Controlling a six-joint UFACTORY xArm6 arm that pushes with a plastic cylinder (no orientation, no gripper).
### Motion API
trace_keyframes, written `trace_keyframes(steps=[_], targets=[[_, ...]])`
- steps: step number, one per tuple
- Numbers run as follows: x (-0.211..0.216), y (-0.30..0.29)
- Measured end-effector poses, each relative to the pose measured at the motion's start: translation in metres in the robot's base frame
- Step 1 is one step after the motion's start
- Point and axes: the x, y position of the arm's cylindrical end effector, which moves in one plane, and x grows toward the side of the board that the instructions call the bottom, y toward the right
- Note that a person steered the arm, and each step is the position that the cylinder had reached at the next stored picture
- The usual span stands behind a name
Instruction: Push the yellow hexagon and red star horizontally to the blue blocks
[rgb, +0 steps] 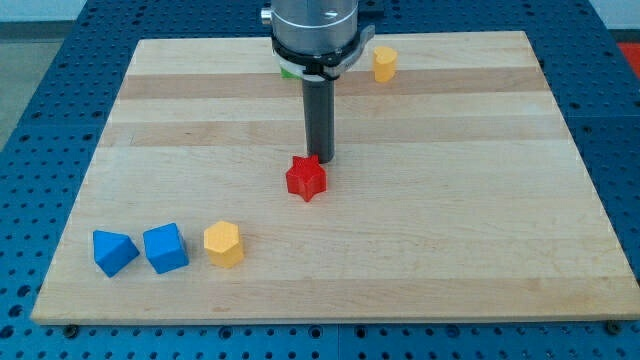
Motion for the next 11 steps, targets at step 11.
trace_keyframes(steps=[11], targets=[[0.065,-0.035]])
